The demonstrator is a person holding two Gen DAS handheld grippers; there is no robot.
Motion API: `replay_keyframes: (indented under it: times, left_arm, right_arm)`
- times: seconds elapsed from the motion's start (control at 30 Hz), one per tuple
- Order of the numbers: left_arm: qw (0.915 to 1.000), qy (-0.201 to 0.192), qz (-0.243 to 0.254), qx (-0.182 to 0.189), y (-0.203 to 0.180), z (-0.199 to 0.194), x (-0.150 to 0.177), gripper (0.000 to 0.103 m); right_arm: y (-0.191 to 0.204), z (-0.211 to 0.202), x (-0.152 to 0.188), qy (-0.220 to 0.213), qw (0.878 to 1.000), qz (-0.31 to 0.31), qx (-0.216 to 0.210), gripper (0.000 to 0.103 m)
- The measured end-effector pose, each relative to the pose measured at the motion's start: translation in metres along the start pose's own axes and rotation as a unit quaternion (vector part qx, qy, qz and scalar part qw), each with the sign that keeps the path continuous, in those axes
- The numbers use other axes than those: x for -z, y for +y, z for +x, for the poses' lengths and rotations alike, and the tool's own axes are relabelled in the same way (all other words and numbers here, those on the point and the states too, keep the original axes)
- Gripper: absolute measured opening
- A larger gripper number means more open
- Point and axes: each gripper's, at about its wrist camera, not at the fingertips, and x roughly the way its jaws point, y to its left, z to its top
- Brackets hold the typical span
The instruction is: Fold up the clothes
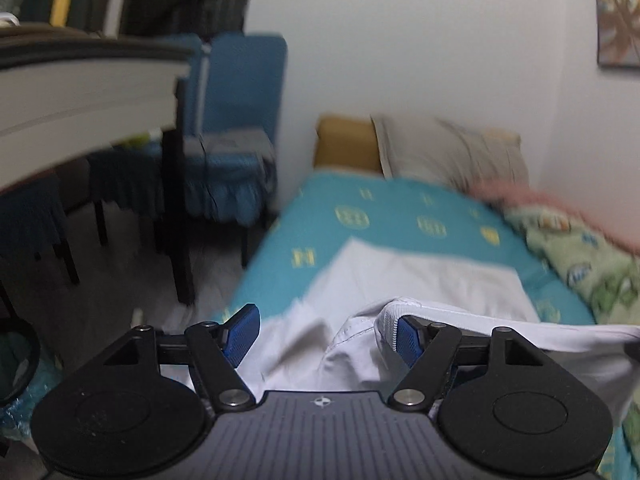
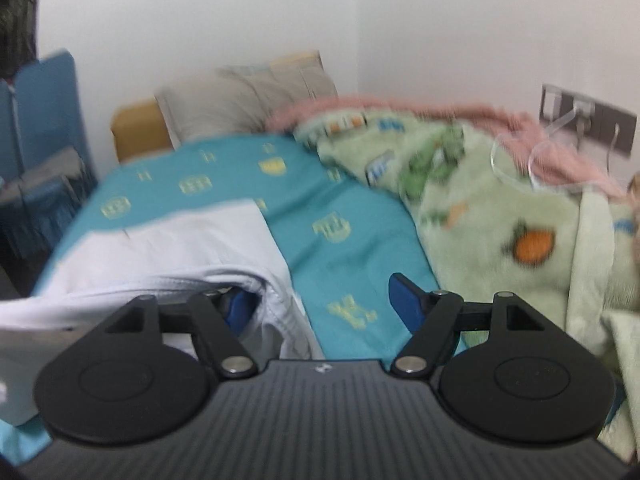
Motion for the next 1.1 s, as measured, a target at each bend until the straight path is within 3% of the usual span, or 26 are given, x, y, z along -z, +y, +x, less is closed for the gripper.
replay_keyframes:
  times: [0.1,0.23,0.47,0.6,0.77,0.87,1.0,1.1]
  left_arm:
    - [0.9979,-0.061,-0.018,-0.007,0.002,-0.022,-0.028,0.076]
    - [0.9899,-0.136,-0.036,-0.013,-0.003,-0.060,-0.081,0.077]
    - [0.9671,-0.252,-0.036,0.004,-0.016,-0.142,-0.205,0.078]
    - [0.9540,-0.298,-0.035,0.013,-0.027,-0.195,-0.271,0.079]
    - [0.9440,-0.324,-0.046,0.040,-0.035,-0.265,-0.333,0.079]
    - [0.9397,-0.335,-0.046,0.051,-0.038,-0.301,-0.358,0.079]
    - [0.9408,-0.327,-0.053,0.070,-0.038,-0.326,-0.377,0.079]
    - [0.9453,-0.313,-0.054,0.075,-0.036,-0.317,-0.384,0.079]
  right_arm:
    - [0.000,-0.027,-0.024,-0.052,0.998,0.006,-0.019,0.079]
    - [0.002,-0.064,-0.077,-0.113,0.992,-0.003,-0.051,0.079]
    - [-0.003,-0.147,-0.188,-0.201,0.976,-0.002,-0.085,0.079]
    - [-0.009,-0.199,-0.251,-0.249,0.963,0.002,-0.099,0.079]
    - [-0.017,-0.264,-0.327,-0.309,0.944,0.007,-0.117,0.079]
    - [-0.026,-0.296,-0.348,-0.327,0.938,0.004,-0.117,0.079]
    - [-0.033,-0.319,-0.365,-0.339,0.934,-0.005,-0.111,0.079]
    - [-0.031,-0.312,-0.370,-0.326,0.939,-0.013,-0.106,0.079]
